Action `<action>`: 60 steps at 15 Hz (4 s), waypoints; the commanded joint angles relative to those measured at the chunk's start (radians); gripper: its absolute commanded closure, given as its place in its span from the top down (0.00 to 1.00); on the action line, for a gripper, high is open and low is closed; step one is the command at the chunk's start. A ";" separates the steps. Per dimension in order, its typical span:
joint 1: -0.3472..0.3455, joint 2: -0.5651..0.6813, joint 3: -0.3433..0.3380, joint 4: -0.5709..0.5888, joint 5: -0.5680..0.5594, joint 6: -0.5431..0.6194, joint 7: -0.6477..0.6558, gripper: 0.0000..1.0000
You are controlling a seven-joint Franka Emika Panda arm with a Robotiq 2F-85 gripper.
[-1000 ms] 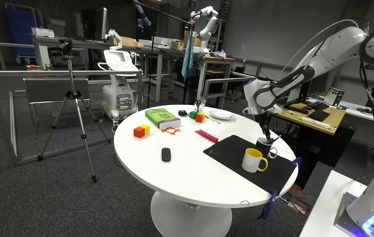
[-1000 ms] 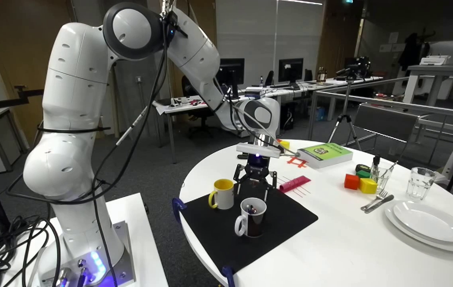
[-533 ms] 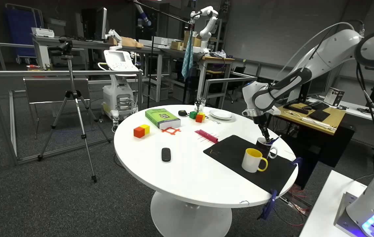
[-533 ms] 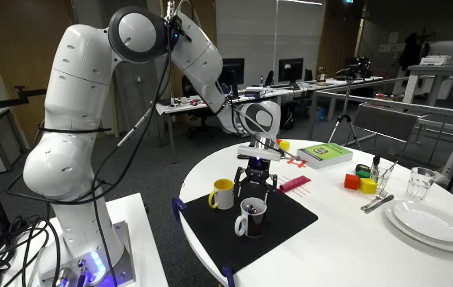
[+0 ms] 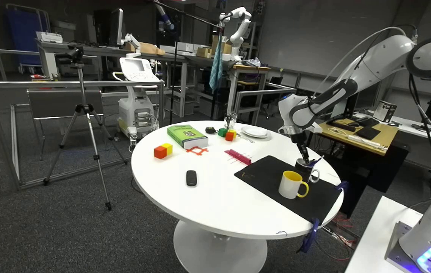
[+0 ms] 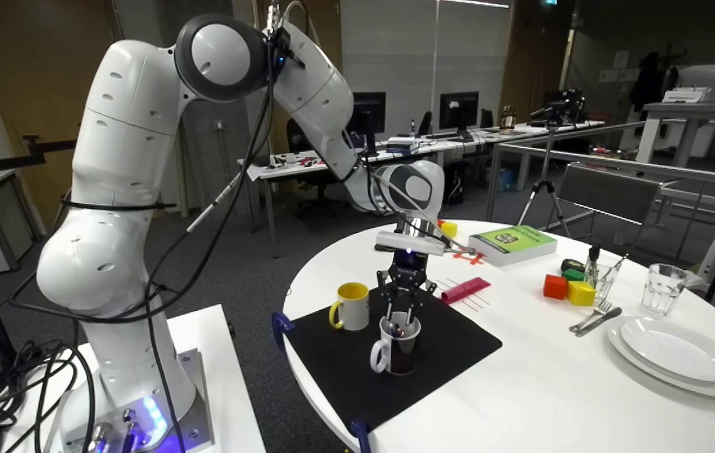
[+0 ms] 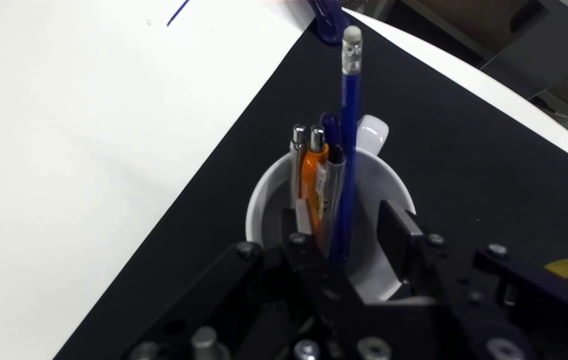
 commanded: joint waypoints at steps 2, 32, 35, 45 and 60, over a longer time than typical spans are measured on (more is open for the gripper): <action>-0.015 0.007 0.009 0.025 -0.027 -0.021 0.013 0.03; -0.015 0.023 0.001 0.039 -0.060 -0.063 0.011 0.03; -0.017 0.010 0.005 0.058 -0.048 -0.092 0.002 0.03; -0.010 -0.080 0.022 0.141 -0.044 -0.260 -0.037 0.03; 0.054 -0.126 0.129 0.300 0.201 -0.607 0.060 0.03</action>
